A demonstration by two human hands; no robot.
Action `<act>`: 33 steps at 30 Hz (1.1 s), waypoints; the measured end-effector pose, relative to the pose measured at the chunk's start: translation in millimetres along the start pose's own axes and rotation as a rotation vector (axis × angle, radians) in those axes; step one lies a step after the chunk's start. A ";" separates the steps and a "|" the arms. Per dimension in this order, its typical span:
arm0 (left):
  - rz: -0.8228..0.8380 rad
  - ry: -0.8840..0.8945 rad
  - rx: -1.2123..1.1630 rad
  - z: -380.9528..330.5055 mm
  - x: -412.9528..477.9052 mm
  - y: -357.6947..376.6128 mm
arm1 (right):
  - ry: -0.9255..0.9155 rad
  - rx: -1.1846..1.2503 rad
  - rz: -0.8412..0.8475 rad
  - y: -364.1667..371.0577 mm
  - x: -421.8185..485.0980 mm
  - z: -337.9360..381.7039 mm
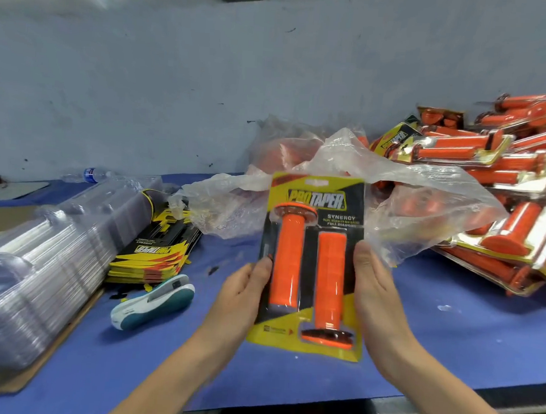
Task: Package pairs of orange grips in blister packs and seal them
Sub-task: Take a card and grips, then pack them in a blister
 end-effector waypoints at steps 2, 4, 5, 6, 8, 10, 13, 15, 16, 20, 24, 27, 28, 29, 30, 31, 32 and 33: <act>-0.021 -0.166 -0.137 13.3 -3.1 1.7 | 0.084 0.062 -0.011 3.3 -0.2 -14.4; -0.066 -0.256 -0.233 20.5 -4.7 -0.6 | 0.167 0.129 0.014 8.4 -0.5 -24.5; -0.076 -0.287 -0.274 23.9 -5.1 -1.3 | 0.196 0.165 0.019 9.7 -0.3 -27.4; -0.077 -0.311 -0.306 26.2 -6.0 -0.9 | 0.216 0.199 0.021 10.5 0.0 -29.4; -0.078 -0.339 -0.330 30.6 -7.0 -0.6 | 0.252 0.271 0.026 11.6 -0.2 -32.1; -0.097 -0.319 -0.308 30.3 -6.3 -2.7 | 0.295 0.306 0.043 11.8 -0.1 -37.6; -0.114 -0.261 -0.218 24.9 1.0 -7.5 | 0.300 0.264 0.092 12.2 2.4 -43.0; -0.133 -0.211 -0.211 18.9 6.2 -11.7 | 0.279 0.208 0.136 15.4 2.9 -42.6; -0.171 -0.180 -0.211 16.2 8.1 -15.8 | 0.267 0.176 0.162 18.1 2.0 -41.3; -0.265 -0.056 -0.196 9.3 8.4 -26.0 | 0.296 0.065 0.192 26.0 -3.9 -48.8; -0.292 0.005 -0.194 -2.6 6.3 -29.4 | 0.412 -0.174 0.080 16.1 -10.4 -63.8; -0.291 -0.043 -0.238 -2.7 6.7 -31.6 | 0.352 -0.186 0.009 10.9 -10.0 -50.9; -0.278 -0.069 -0.256 -1.2 6.5 -31.1 | 0.331 -0.179 -0.017 8.5 -9.1 -47.0; -0.255 -0.090 -0.277 0.7 6.6 -29.3 | 0.315 -0.164 -0.031 7.8 -8.5 -44.2; -0.230 -0.103 -0.306 2.1 5.4 -26.8 | 0.299 -0.142 -0.030 8.6 -8.1 -42.4; -0.205 -0.111 -0.338 2.7 4.3 -23.5 | 0.283 -0.126 -0.025 9.7 -7.9 -40.5; -0.190 -0.120 -0.360 3.6 3.4 -20.8 | 0.269 -0.124 -0.028 9.1 -7.8 -39.0; -0.172 -0.123 -0.375 4.3 3.7 -18.1 | 0.248 -0.130 -0.036 7.3 -7.5 -35.7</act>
Point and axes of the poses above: each hand's wrist, its own x-axis towards the middle knuckle, its own y-axis out of the palm, z = x × y, the point moved 9 cm from there along x, towards the middle knuckle, and after that the axes turned 15 degrees about -x, right-handed, at the moved point
